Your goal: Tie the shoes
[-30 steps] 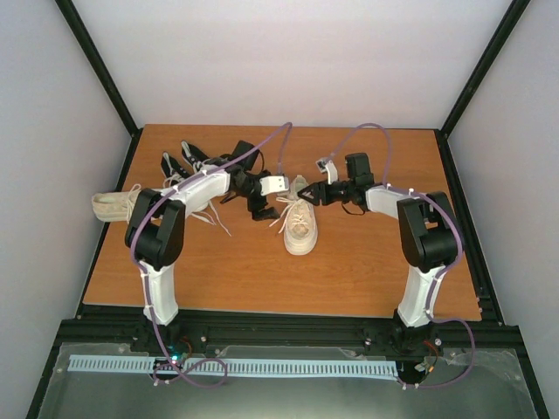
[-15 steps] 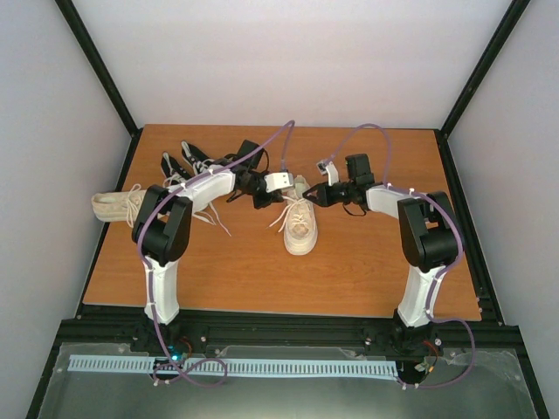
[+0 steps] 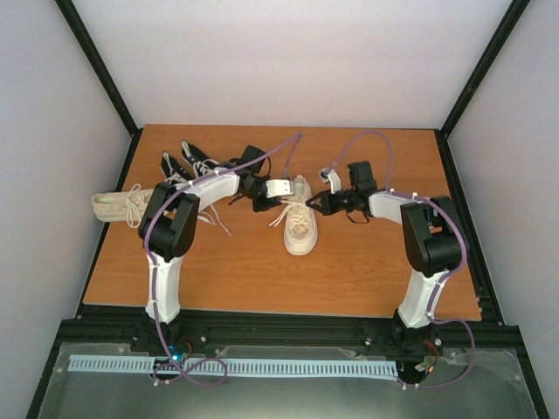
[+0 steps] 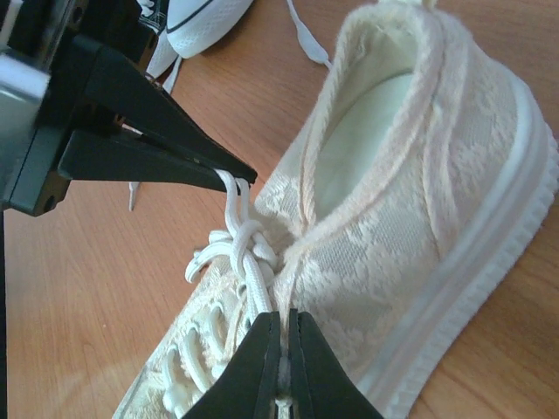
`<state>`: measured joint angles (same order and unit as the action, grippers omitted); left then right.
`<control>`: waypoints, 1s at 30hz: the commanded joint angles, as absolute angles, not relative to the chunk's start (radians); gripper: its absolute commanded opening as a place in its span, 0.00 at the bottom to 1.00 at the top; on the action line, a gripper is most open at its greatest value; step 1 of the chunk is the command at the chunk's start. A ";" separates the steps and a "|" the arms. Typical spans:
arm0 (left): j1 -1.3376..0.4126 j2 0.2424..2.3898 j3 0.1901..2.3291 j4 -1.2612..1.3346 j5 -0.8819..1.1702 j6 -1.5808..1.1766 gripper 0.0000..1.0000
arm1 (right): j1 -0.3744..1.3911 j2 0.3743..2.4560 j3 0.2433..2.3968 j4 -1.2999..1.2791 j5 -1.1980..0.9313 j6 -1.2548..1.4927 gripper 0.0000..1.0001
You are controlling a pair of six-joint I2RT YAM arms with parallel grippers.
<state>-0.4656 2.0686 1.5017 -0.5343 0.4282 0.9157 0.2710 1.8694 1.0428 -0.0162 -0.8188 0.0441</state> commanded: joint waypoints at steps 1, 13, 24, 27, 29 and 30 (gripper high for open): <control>-0.460 2.093 1.525 -0.511 0.412 0.968 0.01 | 0.245 1.821 0.999 -0.025 -0.791 0.030 0.03; -0.460 2.087 1.511 -0.511 0.425 0.977 0.01 | 0.244 1.812 0.973 -0.016 -0.797 0.040 0.03; -0.469 1.894 1.421 -0.585 0.324 1.149 1.00 | 0.244 1.692 1.006 -0.040 -0.715 0.027 0.58; -0.465 1.800 1.417 -0.679 0.281 1.168 1.00 | 0.259 1.672 1.018 -0.046 -0.609 0.044 0.60; -0.459 1.738 1.428 -0.738 0.246 1.131 1.00 | 0.292 1.664 1.028 -0.051 -0.495 0.079 0.63; -0.450 1.715 1.441 -0.763 0.225 1.095 1.00 | 0.308 1.664 1.029 -0.044 -0.453 0.103 0.64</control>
